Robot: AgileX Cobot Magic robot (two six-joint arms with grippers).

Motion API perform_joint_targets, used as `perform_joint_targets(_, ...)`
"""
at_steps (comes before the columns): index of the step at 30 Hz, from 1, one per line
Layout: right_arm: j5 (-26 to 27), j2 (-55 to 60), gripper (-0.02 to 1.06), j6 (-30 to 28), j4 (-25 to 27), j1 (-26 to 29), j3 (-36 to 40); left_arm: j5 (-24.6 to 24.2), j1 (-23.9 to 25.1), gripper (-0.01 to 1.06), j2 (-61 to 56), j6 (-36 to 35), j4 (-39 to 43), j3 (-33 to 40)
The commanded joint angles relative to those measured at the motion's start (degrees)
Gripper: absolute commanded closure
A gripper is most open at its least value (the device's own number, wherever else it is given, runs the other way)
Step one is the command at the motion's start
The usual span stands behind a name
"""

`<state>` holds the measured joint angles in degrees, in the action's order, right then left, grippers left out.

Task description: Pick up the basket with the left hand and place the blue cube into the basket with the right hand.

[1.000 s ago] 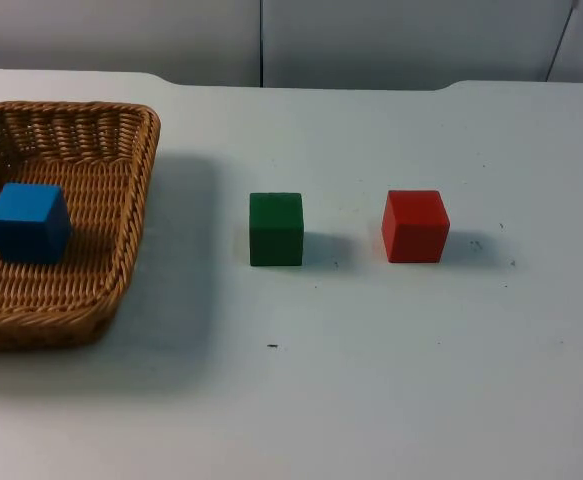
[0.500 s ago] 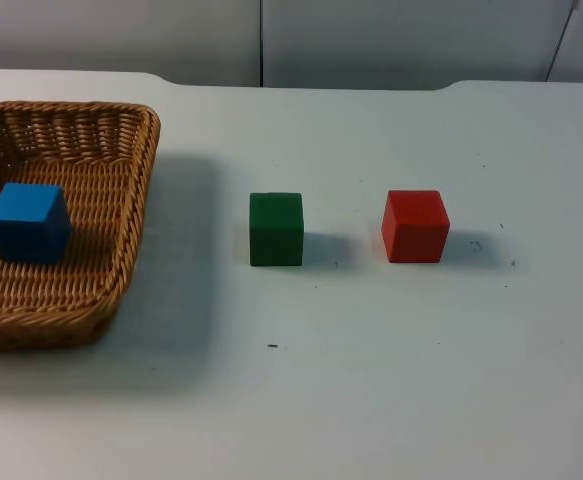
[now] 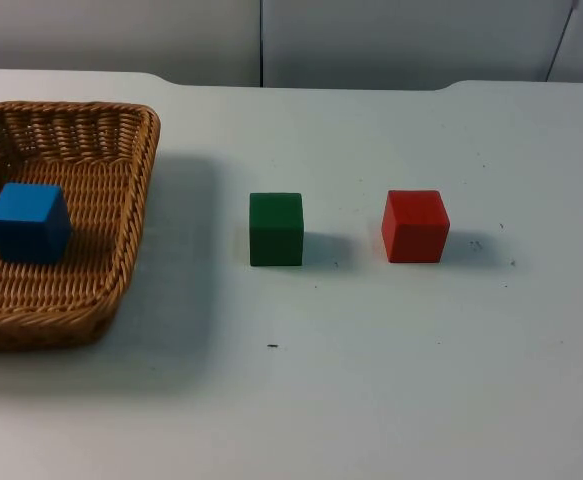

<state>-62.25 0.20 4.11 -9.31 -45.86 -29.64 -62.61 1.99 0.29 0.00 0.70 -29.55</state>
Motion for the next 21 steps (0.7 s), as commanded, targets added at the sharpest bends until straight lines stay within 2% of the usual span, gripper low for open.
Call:
perform_joint_targets(1, 0.7, -0.2, 0.00, 0.0, 0.6, 0.1, 0.6, 0.8, -0.2, 0.29, -0.3, -0.4, -0.3, 0.2)
perform_joint_targets(21, 0.4, -0.2, 0.00, 2.4, 1.7, 0.1, 0.6, 0.8, -0.2, 0.29, -0.3, -0.4, -0.3, 0.2)
